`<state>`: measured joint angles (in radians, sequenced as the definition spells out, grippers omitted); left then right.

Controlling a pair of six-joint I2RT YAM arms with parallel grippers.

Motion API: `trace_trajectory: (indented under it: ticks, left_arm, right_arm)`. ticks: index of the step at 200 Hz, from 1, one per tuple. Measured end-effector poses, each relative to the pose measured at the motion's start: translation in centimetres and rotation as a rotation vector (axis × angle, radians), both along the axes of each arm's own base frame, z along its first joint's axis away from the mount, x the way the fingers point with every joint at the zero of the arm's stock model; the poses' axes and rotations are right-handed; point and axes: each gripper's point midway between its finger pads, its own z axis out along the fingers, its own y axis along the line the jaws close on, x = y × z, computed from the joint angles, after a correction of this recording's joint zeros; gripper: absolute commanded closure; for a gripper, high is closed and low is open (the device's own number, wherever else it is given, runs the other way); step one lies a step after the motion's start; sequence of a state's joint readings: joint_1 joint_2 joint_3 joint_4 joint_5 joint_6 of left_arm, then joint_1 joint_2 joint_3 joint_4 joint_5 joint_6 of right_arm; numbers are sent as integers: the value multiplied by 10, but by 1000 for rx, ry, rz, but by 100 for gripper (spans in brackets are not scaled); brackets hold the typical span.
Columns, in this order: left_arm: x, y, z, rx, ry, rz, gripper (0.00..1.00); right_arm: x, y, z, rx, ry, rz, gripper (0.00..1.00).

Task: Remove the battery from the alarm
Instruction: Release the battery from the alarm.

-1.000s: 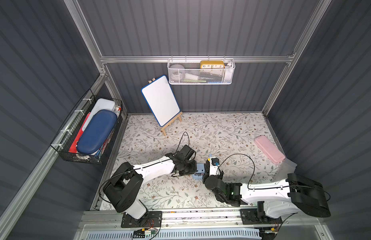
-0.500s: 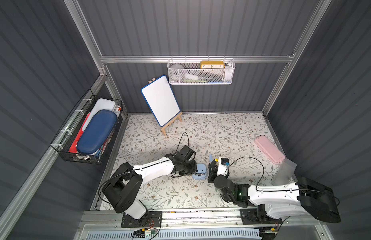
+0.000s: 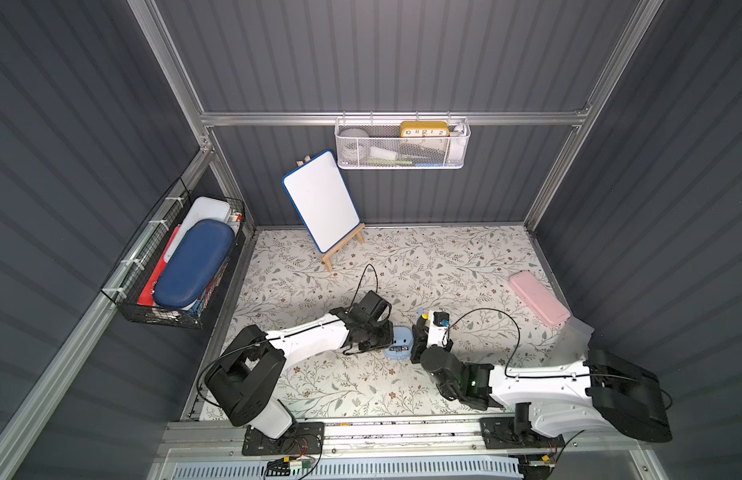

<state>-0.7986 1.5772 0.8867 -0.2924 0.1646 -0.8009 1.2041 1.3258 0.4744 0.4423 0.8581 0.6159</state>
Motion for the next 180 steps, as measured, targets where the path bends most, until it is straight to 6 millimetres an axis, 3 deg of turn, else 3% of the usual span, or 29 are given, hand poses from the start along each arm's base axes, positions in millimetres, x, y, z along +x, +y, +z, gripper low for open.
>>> trace_trajectory:
  ticks: [80, 180]
  left_arm:
    - [-1, 1, 0, -3, -4, 1, 100]
    - [-2, 2, 0, -11, -11, 0, 100]
  right_arm:
    - [0, 1, 0, -16, -40, -29, 100]
    - [14, -25, -15, 250, 25, -13, 100]
